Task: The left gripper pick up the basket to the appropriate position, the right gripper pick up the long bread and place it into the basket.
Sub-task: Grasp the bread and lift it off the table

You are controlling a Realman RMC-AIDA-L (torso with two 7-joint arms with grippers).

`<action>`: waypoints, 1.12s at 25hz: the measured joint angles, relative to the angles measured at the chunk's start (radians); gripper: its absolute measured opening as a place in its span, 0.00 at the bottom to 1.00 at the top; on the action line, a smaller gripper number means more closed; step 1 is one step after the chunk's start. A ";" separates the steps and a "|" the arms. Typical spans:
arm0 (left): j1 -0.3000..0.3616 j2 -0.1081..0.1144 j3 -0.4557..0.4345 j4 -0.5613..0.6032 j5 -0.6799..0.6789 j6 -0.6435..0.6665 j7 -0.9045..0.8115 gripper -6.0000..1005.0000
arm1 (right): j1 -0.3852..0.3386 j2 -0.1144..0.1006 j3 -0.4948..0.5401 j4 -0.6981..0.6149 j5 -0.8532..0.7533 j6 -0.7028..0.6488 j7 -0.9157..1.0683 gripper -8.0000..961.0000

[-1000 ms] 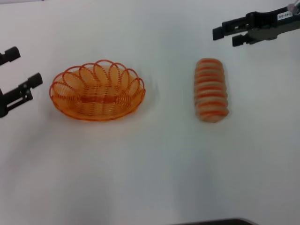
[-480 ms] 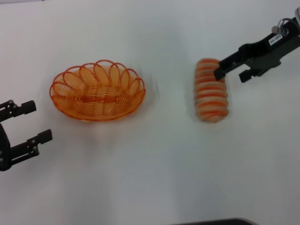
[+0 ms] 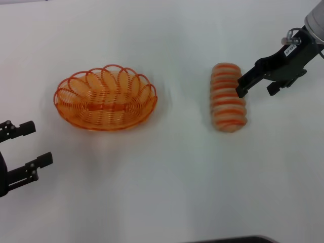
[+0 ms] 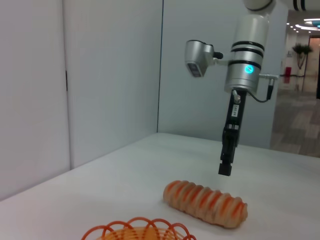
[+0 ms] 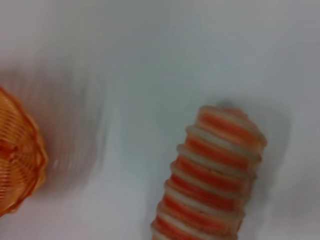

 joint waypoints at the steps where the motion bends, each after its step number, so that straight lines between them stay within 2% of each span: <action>1: 0.000 0.000 -0.001 0.000 0.002 0.000 0.001 0.70 | 0.005 0.002 -0.004 0.005 -0.010 0.008 0.010 0.97; 10: -0.003 0.000 -0.005 0.000 0.003 -0.010 0.017 0.70 | 0.036 0.017 -0.020 0.066 -0.020 0.111 0.087 0.97; 17: -0.009 0.001 -0.007 0.000 0.000 -0.017 0.019 0.70 | 0.077 0.020 -0.023 0.149 -0.021 0.177 0.142 0.97; 28: -0.012 0.001 -0.021 0.001 -0.005 -0.015 0.044 0.70 | 0.090 0.022 -0.026 0.201 -0.021 0.233 0.182 0.97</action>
